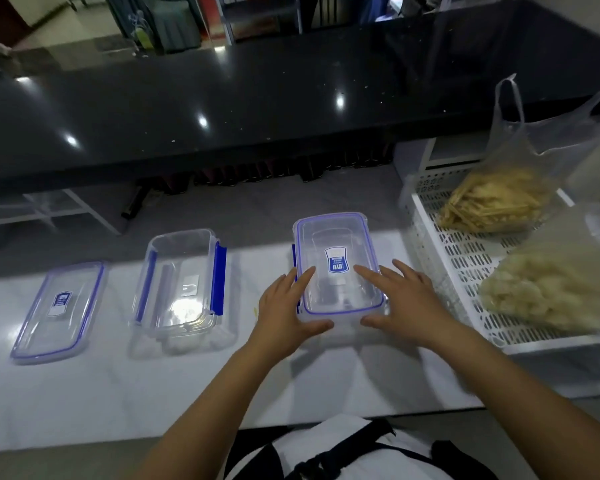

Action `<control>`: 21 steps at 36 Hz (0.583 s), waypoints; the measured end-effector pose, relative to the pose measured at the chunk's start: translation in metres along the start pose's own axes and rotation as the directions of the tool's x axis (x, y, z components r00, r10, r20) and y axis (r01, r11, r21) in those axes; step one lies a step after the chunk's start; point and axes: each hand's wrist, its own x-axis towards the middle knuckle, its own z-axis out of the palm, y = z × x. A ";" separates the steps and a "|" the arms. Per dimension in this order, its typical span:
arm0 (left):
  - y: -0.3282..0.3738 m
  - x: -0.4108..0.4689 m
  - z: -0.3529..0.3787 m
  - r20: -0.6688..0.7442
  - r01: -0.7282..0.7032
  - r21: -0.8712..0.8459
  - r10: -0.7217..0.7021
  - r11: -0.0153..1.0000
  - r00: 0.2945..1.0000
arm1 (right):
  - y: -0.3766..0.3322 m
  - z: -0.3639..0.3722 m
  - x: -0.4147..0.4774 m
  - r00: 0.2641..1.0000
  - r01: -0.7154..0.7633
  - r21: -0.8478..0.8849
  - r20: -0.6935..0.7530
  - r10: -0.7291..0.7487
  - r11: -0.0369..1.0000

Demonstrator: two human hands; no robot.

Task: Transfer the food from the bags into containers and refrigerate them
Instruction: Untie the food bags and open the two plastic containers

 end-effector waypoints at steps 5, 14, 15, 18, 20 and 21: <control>0.000 0.011 -0.001 0.011 0.031 0.053 -0.031 0.998 0.999 | 0.002 -0.011 0.011 1.000 -0.005 0.045 0.017 0.004 0.999; 0.003 0.011 -0.005 0.035 0.089 -0.044 -0.087 0.995 0.996 | -0.004 -0.015 0.003 0.999 -0.033 0.028 -0.002 0.033 0.999; 0.004 0.010 -0.008 0.034 0.086 -0.065 -0.084 0.994 0.996 | -0.006 -0.017 0.001 0.999 -0.032 0.028 -0.015 0.032 0.999; 0.008 0.002 -0.024 0.013 0.073 -0.123 -0.071 0.990 0.997 | -0.018 -0.027 -0.005 0.997 0.015 0.050 -0.077 -0.011 0.999; 0.008 -0.008 -0.039 -0.021 0.074 -0.154 -0.078 0.985 0.997 | -0.033 -0.035 -0.007 0.993 0.064 0.064 -0.103 -0.057 0.996; 0.004 -0.015 -0.050 -0.043 0.084 -0.169 -0.093 0.982 0.995 | -0.043 -0.037 -0.005 0.991 0.095 0.065 -0.103 -0.088 0.993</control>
